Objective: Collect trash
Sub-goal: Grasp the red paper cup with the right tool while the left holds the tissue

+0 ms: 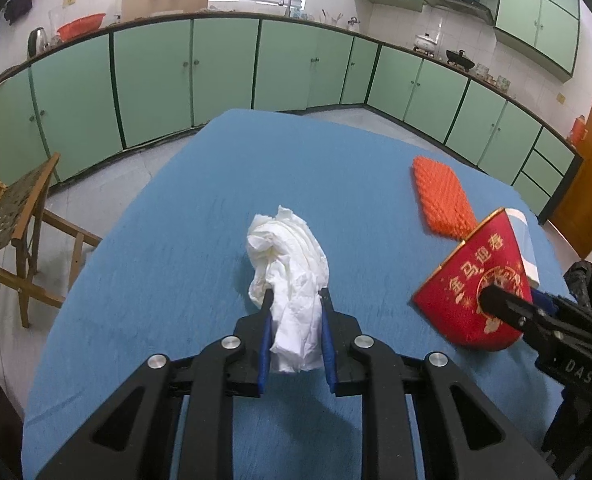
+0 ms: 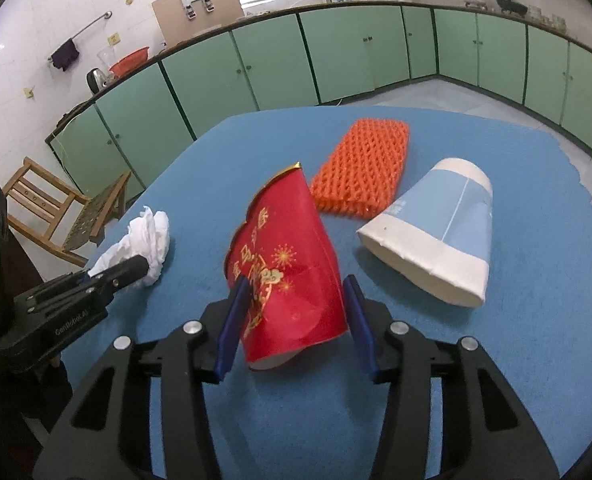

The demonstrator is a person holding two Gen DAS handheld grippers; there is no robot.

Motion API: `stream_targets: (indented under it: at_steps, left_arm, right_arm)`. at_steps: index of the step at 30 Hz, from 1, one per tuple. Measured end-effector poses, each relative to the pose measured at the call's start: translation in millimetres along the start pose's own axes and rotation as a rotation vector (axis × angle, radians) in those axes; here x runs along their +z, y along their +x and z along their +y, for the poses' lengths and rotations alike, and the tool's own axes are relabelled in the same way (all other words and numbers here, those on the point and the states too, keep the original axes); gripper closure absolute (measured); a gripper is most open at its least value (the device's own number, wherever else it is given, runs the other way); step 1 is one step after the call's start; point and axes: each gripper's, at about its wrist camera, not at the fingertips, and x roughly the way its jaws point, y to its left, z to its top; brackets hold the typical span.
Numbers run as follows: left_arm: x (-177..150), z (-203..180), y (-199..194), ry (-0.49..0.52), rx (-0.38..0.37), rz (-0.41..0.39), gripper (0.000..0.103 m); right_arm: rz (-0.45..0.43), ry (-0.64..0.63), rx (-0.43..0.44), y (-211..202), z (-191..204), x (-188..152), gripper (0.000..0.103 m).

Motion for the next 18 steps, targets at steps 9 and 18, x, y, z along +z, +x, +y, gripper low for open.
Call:
stream_targets:
  at_steps: [9, 18]
  left_arm:
    - [4, -7, -9, 0.004, -0.013, -0.018, 0.082]
    - [13, -32, -40, 0.042, -0.07, -0.084, 0.082]
  right_arm:
    - [-0.042, -0.052, -0.014, -24, 9, 4, 0.063]
    - [-0.139, -0.022, -0.05, -76, -2, 11, 0.063]
